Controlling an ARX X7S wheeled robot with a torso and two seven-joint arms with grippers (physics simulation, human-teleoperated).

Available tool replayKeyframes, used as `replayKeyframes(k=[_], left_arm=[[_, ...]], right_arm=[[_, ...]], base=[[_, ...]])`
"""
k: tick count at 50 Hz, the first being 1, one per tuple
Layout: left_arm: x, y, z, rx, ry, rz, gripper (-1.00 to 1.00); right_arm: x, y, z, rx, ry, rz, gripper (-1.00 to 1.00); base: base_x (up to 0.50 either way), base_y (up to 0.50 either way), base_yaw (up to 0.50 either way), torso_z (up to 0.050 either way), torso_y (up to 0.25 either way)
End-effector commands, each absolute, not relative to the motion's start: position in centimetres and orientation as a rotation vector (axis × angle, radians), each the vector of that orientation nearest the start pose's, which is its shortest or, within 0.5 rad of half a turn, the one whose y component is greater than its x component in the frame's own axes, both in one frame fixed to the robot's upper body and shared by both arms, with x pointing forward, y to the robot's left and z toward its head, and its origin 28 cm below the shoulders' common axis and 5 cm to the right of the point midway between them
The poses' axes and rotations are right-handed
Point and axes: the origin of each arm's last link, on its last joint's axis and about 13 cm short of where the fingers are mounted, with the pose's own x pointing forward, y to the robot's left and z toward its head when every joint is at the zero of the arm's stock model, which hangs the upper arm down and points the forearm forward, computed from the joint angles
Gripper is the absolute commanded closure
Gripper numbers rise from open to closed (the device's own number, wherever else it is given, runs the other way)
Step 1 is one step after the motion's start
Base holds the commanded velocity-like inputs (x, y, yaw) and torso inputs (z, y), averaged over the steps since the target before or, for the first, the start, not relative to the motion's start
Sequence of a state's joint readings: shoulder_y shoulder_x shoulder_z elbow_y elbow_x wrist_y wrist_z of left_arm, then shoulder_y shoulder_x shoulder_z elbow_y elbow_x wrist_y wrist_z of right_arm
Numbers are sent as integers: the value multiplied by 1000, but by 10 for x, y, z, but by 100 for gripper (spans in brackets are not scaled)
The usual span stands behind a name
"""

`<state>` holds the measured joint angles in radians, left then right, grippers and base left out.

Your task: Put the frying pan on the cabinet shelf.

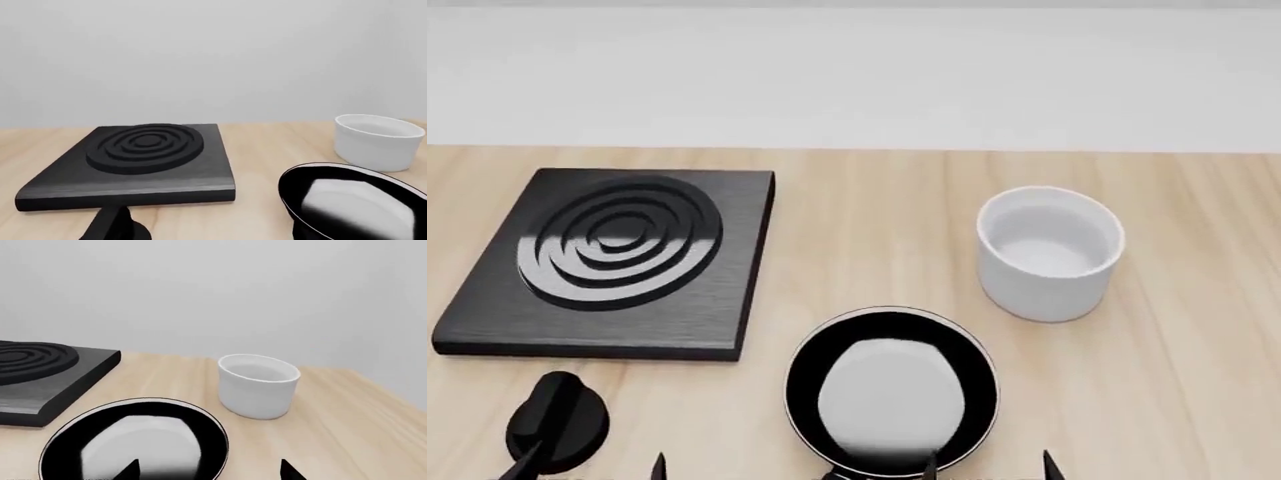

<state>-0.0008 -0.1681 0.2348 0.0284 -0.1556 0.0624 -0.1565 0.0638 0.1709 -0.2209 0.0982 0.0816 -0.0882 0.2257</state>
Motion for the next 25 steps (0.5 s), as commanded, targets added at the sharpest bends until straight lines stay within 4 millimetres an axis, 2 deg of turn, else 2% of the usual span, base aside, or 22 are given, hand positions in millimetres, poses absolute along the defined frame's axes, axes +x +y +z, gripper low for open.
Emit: replayKeyframes(k=[1,9,11,14,18,25], left_arm=[[203,192,26,-11,-75,-111,-100],[190,175,61,-67,-91,-201,-100],[188,167,75,-14,-85,-265,-100],[188,155,101,-46,-73,-329,-100],[193,142,124,-17,-52,-423,-100],[204,129,130,-21,32,-465,-100]], right_arm=[[216,-99,8,-106,-46,-18,-100],[212,-107,19,-85,-111,-79,-100],[211,-109,21,-87,-116,-87,-100],[211,-112,25,-87,-129,-107,-100],[207,-116,21,-89,-97,-118,-100],[207,-118,16,-118,-88,-127,-100]], base=[[0,0,0,0,0],[0,0,0,0,0],[0,0,0,0,0],[0,0,0,0,0],[0,0,0,0,0],[0,0,0,0,0]])
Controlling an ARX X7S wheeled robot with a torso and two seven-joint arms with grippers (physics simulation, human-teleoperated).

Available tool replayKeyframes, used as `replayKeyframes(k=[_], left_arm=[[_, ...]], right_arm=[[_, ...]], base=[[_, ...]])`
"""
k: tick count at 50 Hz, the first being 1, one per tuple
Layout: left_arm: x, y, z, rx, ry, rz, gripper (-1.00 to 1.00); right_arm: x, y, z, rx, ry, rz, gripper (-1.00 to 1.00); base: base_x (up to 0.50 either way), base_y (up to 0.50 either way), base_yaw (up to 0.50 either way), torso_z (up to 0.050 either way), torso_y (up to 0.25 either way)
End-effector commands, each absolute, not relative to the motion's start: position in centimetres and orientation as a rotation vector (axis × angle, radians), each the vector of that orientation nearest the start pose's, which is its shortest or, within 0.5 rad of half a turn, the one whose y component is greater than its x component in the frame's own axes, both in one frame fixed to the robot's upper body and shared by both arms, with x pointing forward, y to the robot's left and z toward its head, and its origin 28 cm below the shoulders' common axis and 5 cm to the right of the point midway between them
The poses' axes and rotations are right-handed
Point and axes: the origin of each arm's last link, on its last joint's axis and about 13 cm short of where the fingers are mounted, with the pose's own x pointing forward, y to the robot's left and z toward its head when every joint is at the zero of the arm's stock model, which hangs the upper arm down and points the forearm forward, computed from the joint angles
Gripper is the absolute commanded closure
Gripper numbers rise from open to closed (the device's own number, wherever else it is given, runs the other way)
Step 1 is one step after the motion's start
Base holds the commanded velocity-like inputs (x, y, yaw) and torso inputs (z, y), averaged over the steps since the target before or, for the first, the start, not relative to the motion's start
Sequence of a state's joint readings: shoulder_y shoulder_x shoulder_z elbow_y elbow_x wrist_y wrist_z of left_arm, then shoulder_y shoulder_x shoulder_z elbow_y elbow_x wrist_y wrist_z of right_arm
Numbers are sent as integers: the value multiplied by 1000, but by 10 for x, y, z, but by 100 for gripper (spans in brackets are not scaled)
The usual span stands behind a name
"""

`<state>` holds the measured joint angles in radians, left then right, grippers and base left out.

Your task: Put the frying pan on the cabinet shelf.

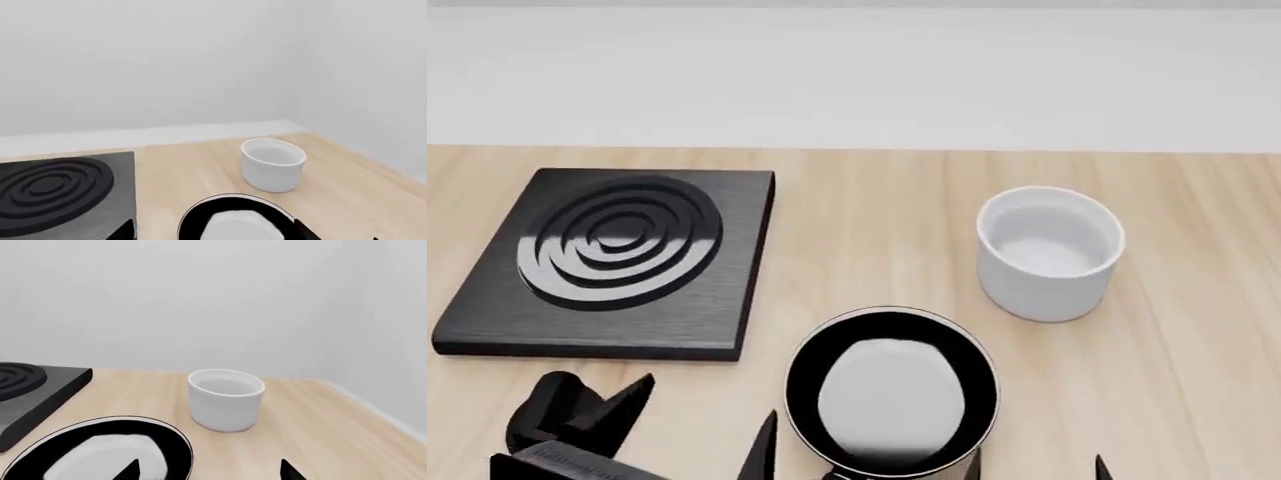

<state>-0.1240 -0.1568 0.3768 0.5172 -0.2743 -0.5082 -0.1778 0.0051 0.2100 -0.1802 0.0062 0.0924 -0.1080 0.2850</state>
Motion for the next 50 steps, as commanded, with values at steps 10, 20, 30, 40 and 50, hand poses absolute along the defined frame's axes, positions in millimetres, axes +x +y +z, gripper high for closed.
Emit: replayKeyframes(k=[10,20,30,40,50], left_arm=[[213,106,131,22,220,-539,-100],[236,99,113,-4,302,-528,-100],[239,102,94,12,383,-497,-100],[231,106,75,6,449,-460,-100],[230,112,62,17,495,-423,-100]], right_arm=[[207,-118,16,-118,-88,-127,-100],[207,-118,16,-118,-88,-127,-100],[207,-118,16,-118,-88,-127,-100],[207,-118,16,-118,-88,-127,-100],[207,-118,16,-118,-88,-127,-100]], base=[[0,0,0,0,0],[0,0,0,0,0],[0,0,0,0,0],[0,0,0,0,0],[0,0,0,0,0]])
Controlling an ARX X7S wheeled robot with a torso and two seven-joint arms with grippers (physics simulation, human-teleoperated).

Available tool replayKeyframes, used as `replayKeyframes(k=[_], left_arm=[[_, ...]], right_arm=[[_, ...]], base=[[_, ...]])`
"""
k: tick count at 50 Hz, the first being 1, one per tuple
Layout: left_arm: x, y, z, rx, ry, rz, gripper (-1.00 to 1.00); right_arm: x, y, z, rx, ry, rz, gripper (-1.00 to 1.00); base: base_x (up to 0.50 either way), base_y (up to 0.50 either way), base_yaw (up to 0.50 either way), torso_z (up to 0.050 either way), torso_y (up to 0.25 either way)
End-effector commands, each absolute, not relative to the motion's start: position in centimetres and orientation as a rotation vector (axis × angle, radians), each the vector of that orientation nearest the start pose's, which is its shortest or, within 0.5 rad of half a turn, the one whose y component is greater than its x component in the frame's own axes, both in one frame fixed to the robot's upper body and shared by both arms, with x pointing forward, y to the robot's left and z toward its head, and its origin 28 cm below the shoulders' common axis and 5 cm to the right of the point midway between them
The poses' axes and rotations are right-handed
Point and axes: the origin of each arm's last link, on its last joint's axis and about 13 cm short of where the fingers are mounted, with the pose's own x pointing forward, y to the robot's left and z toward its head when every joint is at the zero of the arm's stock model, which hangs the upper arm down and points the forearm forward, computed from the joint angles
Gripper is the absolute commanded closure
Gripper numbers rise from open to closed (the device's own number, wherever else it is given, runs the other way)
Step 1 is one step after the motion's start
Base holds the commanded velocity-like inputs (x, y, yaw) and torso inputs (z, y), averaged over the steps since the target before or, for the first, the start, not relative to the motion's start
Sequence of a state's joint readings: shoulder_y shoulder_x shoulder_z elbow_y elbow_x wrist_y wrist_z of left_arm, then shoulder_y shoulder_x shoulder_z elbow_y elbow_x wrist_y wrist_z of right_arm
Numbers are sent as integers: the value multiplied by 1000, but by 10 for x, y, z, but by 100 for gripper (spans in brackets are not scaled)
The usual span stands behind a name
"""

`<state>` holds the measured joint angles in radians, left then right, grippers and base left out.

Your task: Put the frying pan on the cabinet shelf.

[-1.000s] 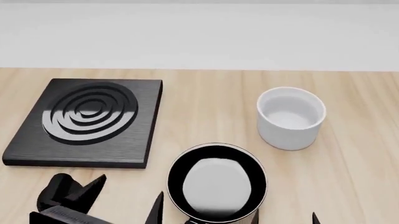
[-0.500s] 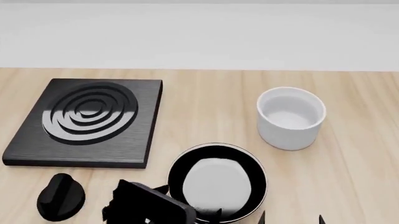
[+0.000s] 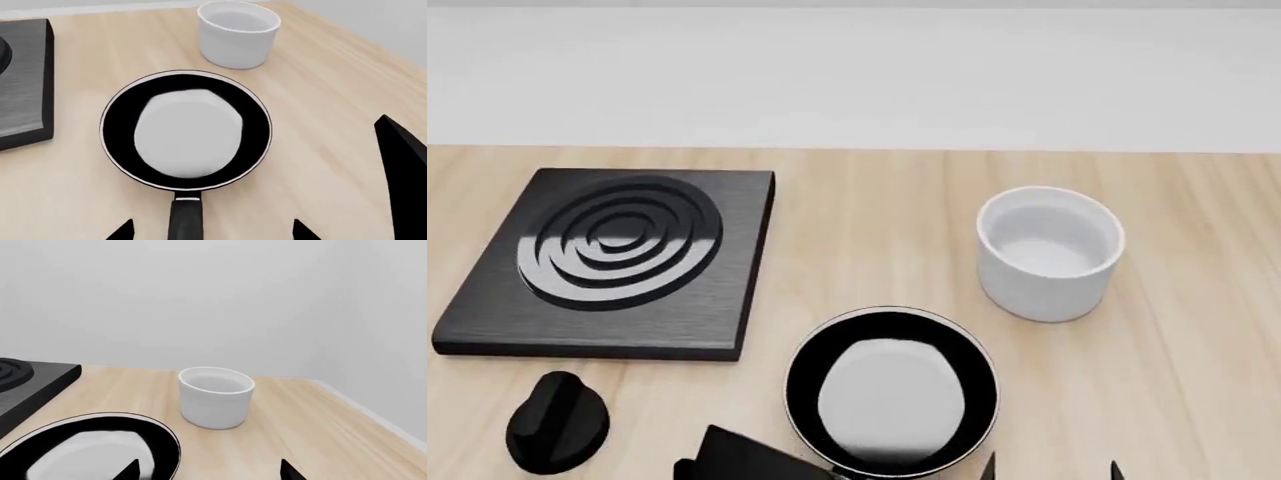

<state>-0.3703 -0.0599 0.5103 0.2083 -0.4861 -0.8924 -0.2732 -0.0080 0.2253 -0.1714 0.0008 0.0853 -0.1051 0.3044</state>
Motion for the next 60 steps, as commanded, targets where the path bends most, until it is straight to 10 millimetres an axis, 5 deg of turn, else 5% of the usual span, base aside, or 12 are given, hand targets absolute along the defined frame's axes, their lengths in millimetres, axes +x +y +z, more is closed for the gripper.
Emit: replayKeyframes(k=[1,31,38,39,60], left_arm=[[230,112,61,15,505,-421,-100],[241,113,22,36,691,-440,-100],[240,110,27,47,689,-454,-100],[240,110,27,50,685,-452,100],[237,115,83,44,484,-383,100]], right_arm=[[207,-118,16,-118,-88,-127,-100],[207,-118,16,-118,-88,-127,-100],[207,-118,16,-118,-88,-127,-100],[207,-118,16,-118,-88,-127,-100],[207,-118,16,-118,-88,-127,-100]], base=[[0,0,0,0,0],[0,0,0,0,0],[2,0,0,0,0],[0,0,0,0,0],[0,0,0,0,1]])
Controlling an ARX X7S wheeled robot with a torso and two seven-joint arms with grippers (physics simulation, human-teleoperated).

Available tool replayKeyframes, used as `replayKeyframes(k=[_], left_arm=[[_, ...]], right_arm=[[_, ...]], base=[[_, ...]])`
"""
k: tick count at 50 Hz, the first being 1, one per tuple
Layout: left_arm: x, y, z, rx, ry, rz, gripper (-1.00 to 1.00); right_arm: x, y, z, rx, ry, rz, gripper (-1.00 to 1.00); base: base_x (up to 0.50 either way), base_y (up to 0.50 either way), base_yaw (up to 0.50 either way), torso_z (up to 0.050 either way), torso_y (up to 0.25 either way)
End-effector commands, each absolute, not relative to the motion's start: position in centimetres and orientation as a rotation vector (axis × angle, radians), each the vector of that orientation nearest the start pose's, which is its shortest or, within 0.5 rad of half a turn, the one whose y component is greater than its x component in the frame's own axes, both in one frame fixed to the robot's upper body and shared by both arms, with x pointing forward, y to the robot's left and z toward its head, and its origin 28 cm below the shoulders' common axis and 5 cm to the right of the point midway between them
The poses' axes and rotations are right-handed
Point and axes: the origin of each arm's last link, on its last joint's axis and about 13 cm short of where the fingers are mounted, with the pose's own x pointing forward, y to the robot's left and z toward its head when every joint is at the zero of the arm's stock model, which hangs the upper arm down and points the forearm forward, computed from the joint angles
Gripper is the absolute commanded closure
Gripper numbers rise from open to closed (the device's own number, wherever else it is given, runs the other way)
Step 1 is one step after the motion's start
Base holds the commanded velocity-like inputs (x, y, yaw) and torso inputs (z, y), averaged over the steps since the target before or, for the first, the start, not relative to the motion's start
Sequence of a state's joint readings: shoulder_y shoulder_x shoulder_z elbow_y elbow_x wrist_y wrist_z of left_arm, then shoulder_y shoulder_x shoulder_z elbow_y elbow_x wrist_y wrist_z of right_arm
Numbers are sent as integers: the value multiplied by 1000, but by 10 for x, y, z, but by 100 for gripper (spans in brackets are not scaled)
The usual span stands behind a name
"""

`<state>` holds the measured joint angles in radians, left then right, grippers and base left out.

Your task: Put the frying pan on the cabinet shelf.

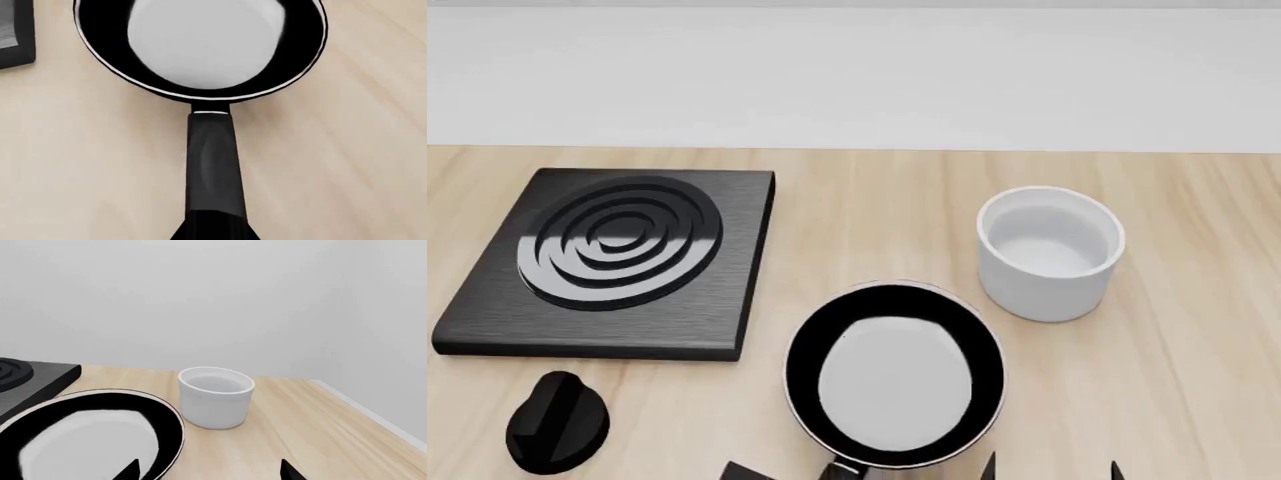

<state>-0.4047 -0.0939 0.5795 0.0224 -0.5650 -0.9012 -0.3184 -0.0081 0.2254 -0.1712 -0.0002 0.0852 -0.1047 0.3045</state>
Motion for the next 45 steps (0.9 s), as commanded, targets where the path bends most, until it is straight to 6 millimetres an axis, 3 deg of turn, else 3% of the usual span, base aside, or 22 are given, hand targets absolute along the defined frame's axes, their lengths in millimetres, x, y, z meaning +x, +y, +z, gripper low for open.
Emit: replayKeyframes(k=[1,10,22,45], left_arm=[[237,116,86,30,474,-373,100],[237,131,121,-7,384,-330,100],[241,154,149,-93,337,-282,100],[224,250,216,-149,231,-39,100]], right_arm=[[207,-118,16,-118,-88,-127,-100],[207,-118,16,-118,-88,-127,-100],[207,-118,16,-118,-88,-127,-100],[207,-118,16,-118,-88,-127,-100]], base=[[0,0,0,0,0],[0,0,0,0,1],[0,0,0,0,2],[0,0,0,0,2]])
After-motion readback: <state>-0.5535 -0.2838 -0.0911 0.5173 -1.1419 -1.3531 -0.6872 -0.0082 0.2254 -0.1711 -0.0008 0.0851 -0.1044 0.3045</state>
